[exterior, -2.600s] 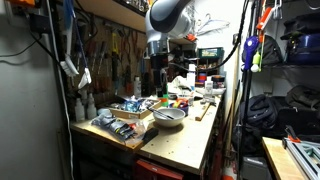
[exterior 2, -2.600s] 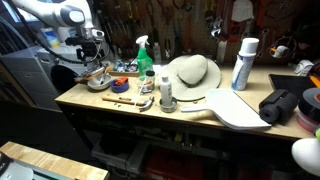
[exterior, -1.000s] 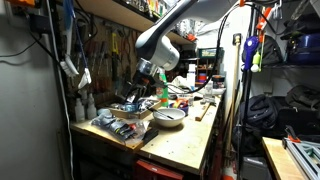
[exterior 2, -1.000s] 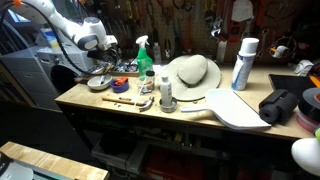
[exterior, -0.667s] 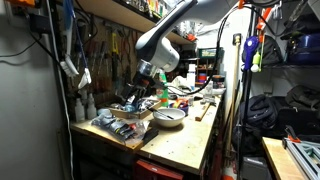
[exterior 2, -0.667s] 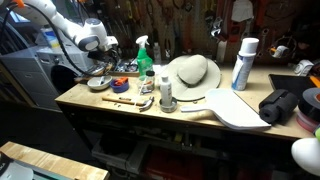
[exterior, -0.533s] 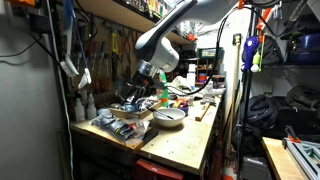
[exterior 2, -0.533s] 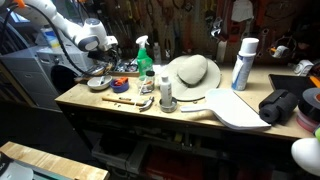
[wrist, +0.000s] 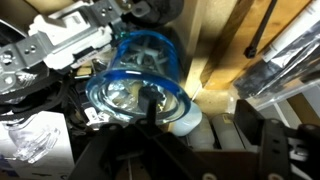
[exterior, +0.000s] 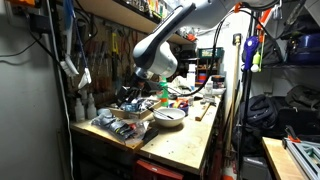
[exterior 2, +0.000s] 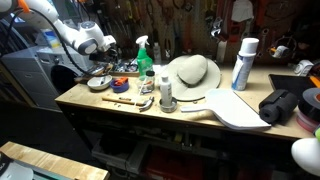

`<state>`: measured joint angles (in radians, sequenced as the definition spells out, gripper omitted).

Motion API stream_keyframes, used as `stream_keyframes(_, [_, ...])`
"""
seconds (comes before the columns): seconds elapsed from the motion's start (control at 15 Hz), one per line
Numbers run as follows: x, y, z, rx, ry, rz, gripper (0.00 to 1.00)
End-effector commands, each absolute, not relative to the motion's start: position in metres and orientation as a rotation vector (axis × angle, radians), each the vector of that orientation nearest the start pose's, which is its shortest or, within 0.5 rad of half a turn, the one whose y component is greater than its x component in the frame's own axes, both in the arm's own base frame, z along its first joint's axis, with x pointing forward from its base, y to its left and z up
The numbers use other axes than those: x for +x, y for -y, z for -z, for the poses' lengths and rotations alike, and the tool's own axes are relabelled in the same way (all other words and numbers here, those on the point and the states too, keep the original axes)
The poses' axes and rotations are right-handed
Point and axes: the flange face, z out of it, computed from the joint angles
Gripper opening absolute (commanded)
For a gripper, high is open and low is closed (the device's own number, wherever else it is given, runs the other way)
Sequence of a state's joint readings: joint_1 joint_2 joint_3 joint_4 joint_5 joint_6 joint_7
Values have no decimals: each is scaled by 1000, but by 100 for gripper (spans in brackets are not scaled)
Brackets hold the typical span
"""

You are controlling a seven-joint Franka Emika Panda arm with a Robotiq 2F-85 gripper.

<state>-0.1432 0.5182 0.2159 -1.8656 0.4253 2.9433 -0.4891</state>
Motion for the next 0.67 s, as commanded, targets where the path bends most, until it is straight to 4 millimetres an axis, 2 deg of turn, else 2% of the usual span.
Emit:
stream_keyframes(0.0, [676,-7,-291,-2888,190,857,49])
stream_keyframes(0.4, [677,-5,-291,-2938,221,846,1])
stream_keyframes(0.6, [677,-2,-291,-2964,231,849,4])
